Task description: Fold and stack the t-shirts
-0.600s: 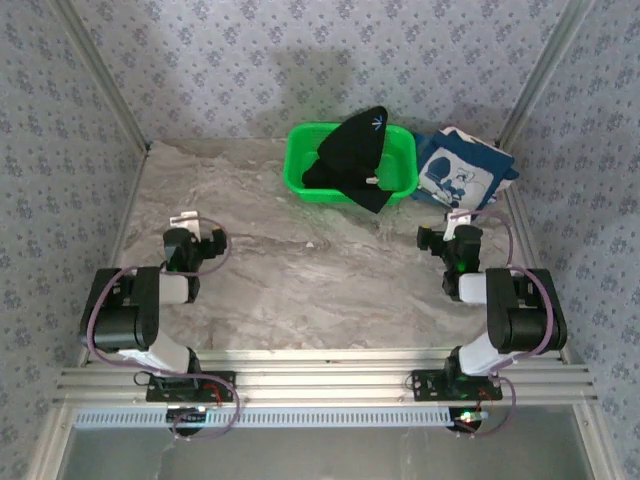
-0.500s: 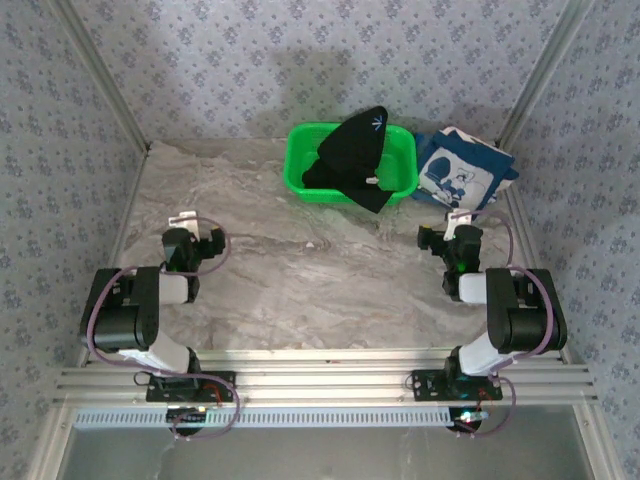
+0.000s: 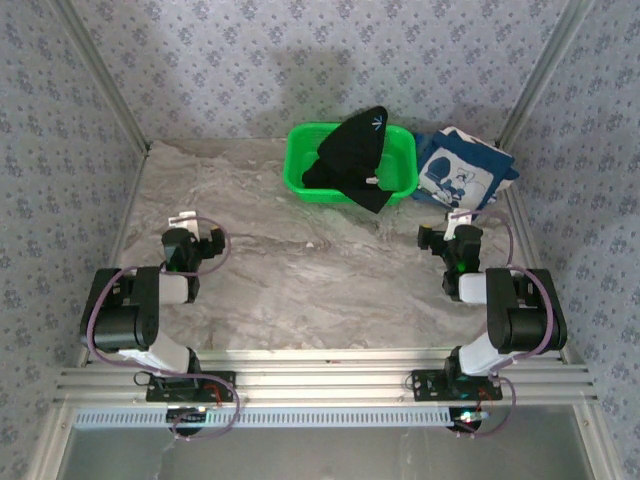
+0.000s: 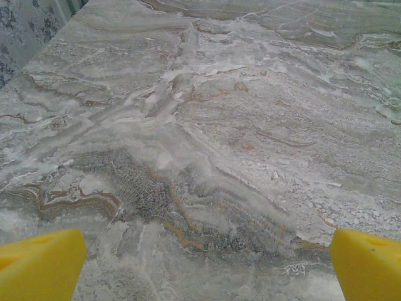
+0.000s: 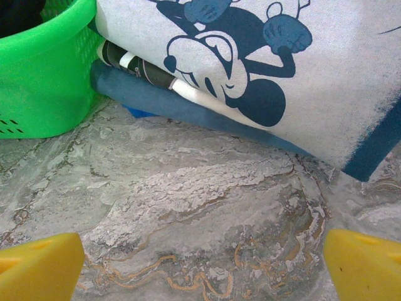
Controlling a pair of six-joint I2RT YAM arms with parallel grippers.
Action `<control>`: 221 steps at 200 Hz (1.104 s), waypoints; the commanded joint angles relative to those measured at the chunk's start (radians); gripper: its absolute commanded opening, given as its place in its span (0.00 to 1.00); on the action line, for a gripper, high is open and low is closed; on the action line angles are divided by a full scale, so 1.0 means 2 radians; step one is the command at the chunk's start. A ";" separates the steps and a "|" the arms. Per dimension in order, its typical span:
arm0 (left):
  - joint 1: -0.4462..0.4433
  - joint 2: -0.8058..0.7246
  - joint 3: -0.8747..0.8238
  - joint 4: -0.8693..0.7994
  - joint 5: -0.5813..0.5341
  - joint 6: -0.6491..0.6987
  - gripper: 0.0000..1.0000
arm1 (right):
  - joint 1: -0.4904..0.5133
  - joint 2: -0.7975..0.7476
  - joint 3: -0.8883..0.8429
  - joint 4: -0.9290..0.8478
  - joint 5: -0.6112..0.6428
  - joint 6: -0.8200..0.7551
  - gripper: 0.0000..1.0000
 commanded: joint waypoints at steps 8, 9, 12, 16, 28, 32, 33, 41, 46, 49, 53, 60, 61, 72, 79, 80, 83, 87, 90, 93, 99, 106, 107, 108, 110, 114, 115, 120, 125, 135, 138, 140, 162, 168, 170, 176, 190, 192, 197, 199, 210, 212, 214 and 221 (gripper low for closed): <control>-0.001 -0.007 0.011 -0.001 -0.006 0.008 1.00 | 0.001 0.000 -0.003 0.012 0.011 -0.008 1.00; -0.001 -0.007 0.011 -0.001 -0.007 0.008 1.00 | 0.001 -0.001 -0.003 0.012 0.010 -0.008 1.00; -0.001 -0.006 0.011 -0.001 -0.007 0.009 1.00 | 0.000 0.000 -0.003 0.011 0.011 -0.008 1.00; -0.001 -0.006 0.011 -0.001 -0.007 0.009 1.00 | 0.001 -0.001 -0.002 0.012 0.011 -0.008 1.00; -0.001 -0.007 0.011 -0.001 -0.007 0.008 1.00 | 0.001 -0.001 -0.003 0.012 0.011 -0.008 1.00; -0.001 -0.007 0.011 -0.001 -0.007 0.009 1.00 | 0.001 -0.002 -0.004 0.014 0.010 -0.008 1.00; -0.001 -0.006 0.011 -0.001 -0.006 0.009 1.00 | 0.001 -0.002 -0.004 0.015 0.009 -0.009 1.00; -0.002 -0.014 0.011 0.004 0.005 0.013 1.00 | 0.001 -0.014 0.000 0.001 0.001 -0.013 1.00; -0.005 -0.032 0.018 -0.023 0.011 0.021 1.00 | 0.004 -0.038 0.008 -0.039 -0.003 -0.018 1.00; -0.008 -0.043 0.026 -0.047 0.009 0.025 1.00 | 0.007 -0.055 0.019 -0.078 -0.003 -0.018 1.00; -0.012 -0.062 0.042 -0.089 0.004 0.027 1.00 | 0.010 -0.079 0.037 -0.134 0.001 -0.012 1.00; -0.020 -0.091 0.079 -0.177 -0.014 0.022 1.00 | 0.011 -0.114 0.067 -0.218 0.009 0.009 1.00; -0.021 -0.095 0.085 -0.189 -0.017 0.019 1.00 | 0.011 -0.118 0.072 -0.231 0.009 0.013 1.00; -0.025 -0.125 0.147 -0.309 -0.021 -0.025 1.00 | 0.012 -0.164 0.112 -0.330 -0.004 0.043 1.00; -0.028 -0.134 0.185 -0.371 -0.015 -0.057 1.00 | 0.013 -0.187 0.135 -0.381 -0.023 0.059 1.00; -0.029 -0.135 0.191 -0.379 -0.015 -0.062 1.00 | 0.013 -0.189 0.139 -0.388 -0.026 0.062 1.00; -0.031 -0.135 0.208 -0.403 -0.011 -0.078 1.00 | 0.014 -0.196 0.150 -0.408 -0.032 0.069 1.00; -0.033 -0.132 0.231 -0.432 -0.001 -0.098 1.00 | 0.016 -0.203 0.166 -0.434 -0.045 0.078 1.00; -0.034 -0.128 0.249 -0.452 0.010 -0.112 1.00 | 0.018 -0.205 0.179 -0.454 -0.052 0.085 1.00; -0.036 -0.123 0.267 -0.471 0.019 -0.124 1.00 | 0.020 -0.207 0.192 -0.472 -0.059 0.091 1.00; -0.041 -0.105 0.305 -0.508 0.037 -0.145 1.00 | 0.024 -0.203 0.220 -0.502 -0.071 0.105 1.00; -0.049 -0.077 0.353 -0.554 0.043 -0.170 1.00 | 0.028 -0.192 0.256 -0.546 -0.083 0.121 1.00; -0.051 -0.072 0.360 -0.560 0.044 -0.172 1.00 | 0.028 -0.190 0.261 -0.551 -0.085 0.122 1.00; -0.052 -0.069 0.367 -0.566 0.046 -0.174 1.00 | 0.028 -0.187 0.266 -0.556 -0.087 0.124 1.00; -0.054 -0.058 0.381 -0.577 0.049 -0.178 1.00 | 0.029 -0.181 0.277 -0.565 -0.091 0.129 1.00; -0.059 -0.039 0.400 -0.596 0.057 -0.182 0.99 | 0.031 -0.171 0.296 -0.581 -0.101 0.135 1.00; -0.060 -0.035 0.407 -0.599 0.059 -0.182 0.99 | 0.031 -0.167 0.301 -0.584 -0.103 0.137 1.00; -0.069 -0.012 0.439 -0.619 0.065 -0.184 1.00 | 0.035 -0.149 0.325 -0.601 -0.116 0.141 1.00; -0.076 0.011 0.471 -0.637 0.073 -0.186 1.00 | 0.039 -0.130 0.348 -0.616 -0.125 0.146 1.00; -0.087 0.061 0.531 -0.658 0.105 -0.194 1.00 | 0.053 -0.087 0.407 -0.649 -0.134 0.153 1.00; -0.089 0.077 0.549 -0.662 0.118 -0.197 1.00 | 0.058 -0.073 0.429 -0.658 -0.137 0.154 1.00; -0.091 0.086 0.561 -0.665 0.126 -0.198 1.00 | 0.061 -0.064 0.441 -0.665 -0.140 0.155 1.00; -0.113 0.212 0.720 -0.735 0.169 -0.206 1.00 | 0.093 0.044 0.572 -0.738 -0.177 0.156 1.00; -0.118 0.245 0.766 -0.758 0.174 -0.209 0.99 | 0.101 0.073 0.602 -0.754 -0.178 0.155 1.00; -0.120 0.258 0.776 -0.768 0.176 -0.210 0.99 | 0.103 0.083 0.615 -0.760 -0.178 0.155 1.00; -0.124 0.287 0.822 -0.785 0.177 -0.218 0.98 | 0.109 0.109 0.647 -0.775 -0.180 0.155 1.00; -0.135 0.351 0.898 -0.812 0.168 -0.235 0.96 | 0.123 0.171 0.716 -0.808 -0.183 0.152 1.00; -0.136 0.361 0.909 -0.817 0.166 -0.237 0.96 | 0.125 0.179 0.725 -0.813 -0.182 0.152 1.00; -0.137 0.382 0.936 -0.832 0.160 -0.244 0.96 | 0.129 0.199 0.748 -0.821 -0.180 0.151 1.00; -0.138 0.391 0.948 -0.837 0.160 -0.247 0.95 | 0.130 0.206 0.757 -0.824 -0.180 0.152 1.00; -0.139 0.430 0.998 -0.853 0.164 -0.263 0.93 | 0.136 0.243 0.797 -0.836 -0.182 0.157 1.00; -0.139 0.436 1.005 -0.854 0.164 -0.265 0.93 | 0.136 0.249 0.804 -0.838 -0.183 0.158 1.00; -0.140 0.441 1.012 -0.854 0.164 -0.267 0.93 | 0.137 0.255 0.809 -0.840 -0.183 0.159 1.00; -0.143 0.459 1.033 -0.853 0.169 -0.273 0.92 | 0.139 0.274 0.830 -0.845 -0.186 0.162 1.00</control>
